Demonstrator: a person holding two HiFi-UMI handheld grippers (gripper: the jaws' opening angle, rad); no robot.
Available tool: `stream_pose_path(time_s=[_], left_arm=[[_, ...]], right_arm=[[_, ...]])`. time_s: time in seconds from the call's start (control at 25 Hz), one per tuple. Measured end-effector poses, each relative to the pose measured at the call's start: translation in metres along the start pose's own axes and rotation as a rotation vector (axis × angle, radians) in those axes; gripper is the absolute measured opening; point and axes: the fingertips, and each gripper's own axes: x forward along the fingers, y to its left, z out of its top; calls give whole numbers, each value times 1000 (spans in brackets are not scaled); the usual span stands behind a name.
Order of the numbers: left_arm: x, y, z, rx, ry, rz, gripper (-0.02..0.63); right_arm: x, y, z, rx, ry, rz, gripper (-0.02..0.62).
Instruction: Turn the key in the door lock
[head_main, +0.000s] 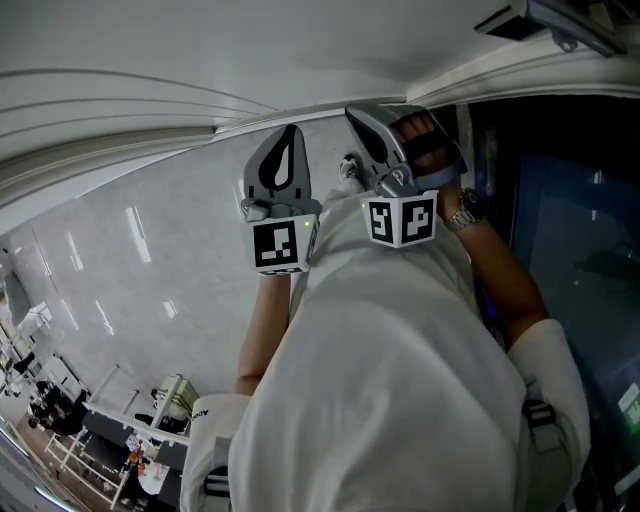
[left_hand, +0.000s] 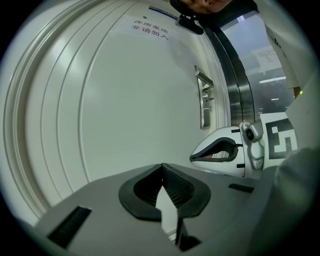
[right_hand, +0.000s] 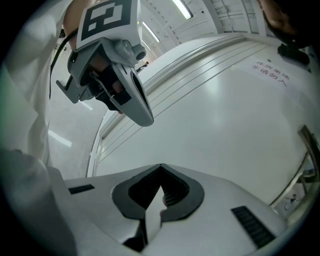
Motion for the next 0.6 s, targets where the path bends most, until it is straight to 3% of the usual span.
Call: stream_pose_path(time_s=[0.2,0.6], left_arm=[[7,-6,2,0,-3,-26,8],[18,-17,3,9,-2,-77,8]], right_arm=[[-4,-6,-9,123,32,-17,3],[-16,-26,-34,527,66,-130,3]])
